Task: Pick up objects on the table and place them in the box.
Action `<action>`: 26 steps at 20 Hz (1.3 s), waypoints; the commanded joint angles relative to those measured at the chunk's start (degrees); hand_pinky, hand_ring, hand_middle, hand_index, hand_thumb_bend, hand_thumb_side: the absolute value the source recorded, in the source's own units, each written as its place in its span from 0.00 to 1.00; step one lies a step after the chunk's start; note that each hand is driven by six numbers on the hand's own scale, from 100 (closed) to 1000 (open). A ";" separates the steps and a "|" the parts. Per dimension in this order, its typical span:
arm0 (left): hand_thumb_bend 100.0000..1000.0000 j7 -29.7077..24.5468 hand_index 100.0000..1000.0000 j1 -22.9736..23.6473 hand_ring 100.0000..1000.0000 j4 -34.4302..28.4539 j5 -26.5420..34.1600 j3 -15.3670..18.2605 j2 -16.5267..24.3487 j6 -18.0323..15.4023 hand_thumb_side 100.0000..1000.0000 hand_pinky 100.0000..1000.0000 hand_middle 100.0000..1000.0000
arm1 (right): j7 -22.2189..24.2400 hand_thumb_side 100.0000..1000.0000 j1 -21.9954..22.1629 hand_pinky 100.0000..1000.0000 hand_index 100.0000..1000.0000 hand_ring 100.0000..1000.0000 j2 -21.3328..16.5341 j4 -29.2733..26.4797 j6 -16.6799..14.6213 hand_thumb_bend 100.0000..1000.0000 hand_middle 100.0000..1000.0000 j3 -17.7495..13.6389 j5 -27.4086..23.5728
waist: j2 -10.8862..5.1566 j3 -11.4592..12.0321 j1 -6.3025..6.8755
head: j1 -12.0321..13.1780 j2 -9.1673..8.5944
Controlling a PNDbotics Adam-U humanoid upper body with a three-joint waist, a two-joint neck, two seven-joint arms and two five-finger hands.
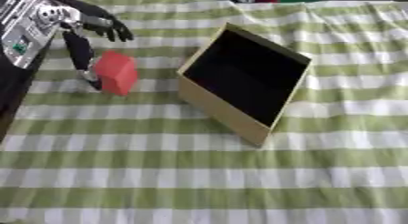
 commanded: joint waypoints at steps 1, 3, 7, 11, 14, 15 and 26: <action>0.75 1.16 0.93 -0.89 0.87 0.70 -1.10 1.10 0.33 -0.09 0.00 0.90 0.86 | -0.07 0.45 -0.37 0.90 0.87 0.74 -0.39 -1.14 -0.05 0.00 0.65 -0.54 -0.37 | -0.92 -0.19 -0.08 | 0.30 -0.60; 0.74 1.71 0.93 -0.86 0.87 1.42 -1.44 1.13 -0.05 -0.06 0.00 0.90 0.86 | -0.09 0.45 -0.38 0.90 0.87 0.74 -0.33 -1.14 -0.06 0.00 0.65 -0.59 -0.37 | -0.87 -0.32 -0.14 | 0.45 -0.63; 0.74 2.50 0.92 -0.78 0.87 2.29 -3.42 1.02 -0.53 -0.25 0.00 0.89 0.86 | -0.07 0.46 -0.38 0.90 0.87 0.74 -0.26 -1.14 -0.14 0.00 0.65 -0.61 -0.44 | -0.81 -0.40 -0.22 | 0.77 -0.73; 0.68 3.66 0.88 -0.69 0.86 3.17 -4.45 1.30 -1.02 -0.26 0.00 0.88 0.84 | -0.06 0.46 -0.31 0.90 0.87 0.74 -0.17 -1.14 -0.06 0.00 0.66 -0.66 -0.44 | -0.67 -0.42 -0.30 | 0.92 -0.80; 0.68 4.57 0.85 -0.68 0.85 3.75 -5.84 1.35 -1.26 0.04 0.00 0.86 0.81 | -0.07 0.46 -0.31 0.90 0.87 0.74 -0.10 -1.14 -0.08 0.00 0.66 -0.69 -0.47 | -0.56 -0.49 -0.34 | 1.04 -0.89; 0.69 4.64 0.84 -0.63 0.84 3.92 -6.53 1.23 -1.26 0.04 0.00 0.86 0.79 | -0.09 0.46 -0.30 0.90 0.87 0.74 -0.11 -1.14 -0.10 0.00 0.66 -0.71 -0.48 | -0.53 -0.51 -0.33 | 1.10 -0.89; 0.62 4.47 0.71 -1.02 0.73 3.18 -6.47 1.12 -1.68 -1.26 0.00 0.83 0.61 | -0.17 0.47 -0.02 0.90 0.87 0.74 0.01 -1.14 0.06 0.00 0.66 -0.79 -0.52 | -0.60 -0.34 -0.38 | 1.44 -0.74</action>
